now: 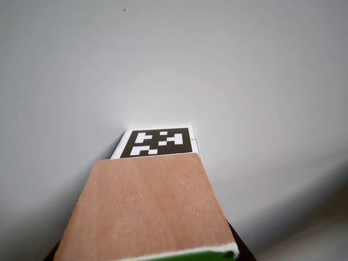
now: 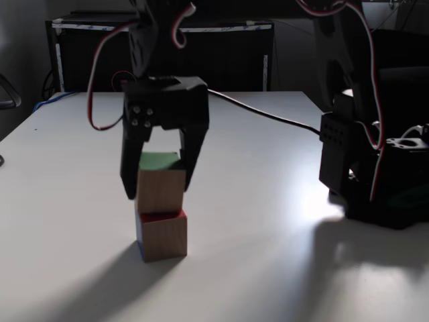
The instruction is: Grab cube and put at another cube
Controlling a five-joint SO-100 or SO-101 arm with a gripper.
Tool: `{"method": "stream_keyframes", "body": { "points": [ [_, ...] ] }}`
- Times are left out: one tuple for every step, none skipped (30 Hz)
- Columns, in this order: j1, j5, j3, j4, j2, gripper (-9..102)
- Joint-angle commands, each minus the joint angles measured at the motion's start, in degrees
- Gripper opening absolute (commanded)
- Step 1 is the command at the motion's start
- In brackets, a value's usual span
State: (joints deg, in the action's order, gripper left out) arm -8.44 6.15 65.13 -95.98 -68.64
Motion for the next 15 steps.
{"method": "stream_keyframes", "body": {
  "points": [
    [-1.14, 0.79, -2.90, -0.35, -0.53, 17],
    [-1.41, 1.05, -2.90, -0.35, -0.53, 17],
    [-1.76, 1.23, -2.90, -0.35, -0.53, 17],
    [-2.02, 1.41, -2.90, -0.44, -0.53, 17],
    [-2.11, 1.58, -2.90, -0.44, -0.53, 17],
    [-2.20, 1.67, -2.90, -0.44, -0.53, 17],
    [-2.20, 1.67, -2.90, -0.44, -0.53, 18],
    [-2.20, 1.67, -2.81, -0.35, -0.53, 18],
    [-2.20, 1.67, -2.72, -0.35, -0.35, 18],
    [-2.20, 1.58, -2.81, -0.35, -0.18, 18],
    [-2.11, 1.58, -2.90, -0.35, 0.09, 18],
    [-2.02, 1.58, -3.08, -0.35, 0.18, 18],
    [-1.93, 1.58, -3.25, -0.35, 0.44, 18],
    [-1.85, 1.58, -3.34, -0.35, 0.62, 18],
    [-1.67, 1.58, -3.43, -0.35, 0.97, 19]
  ]
}}
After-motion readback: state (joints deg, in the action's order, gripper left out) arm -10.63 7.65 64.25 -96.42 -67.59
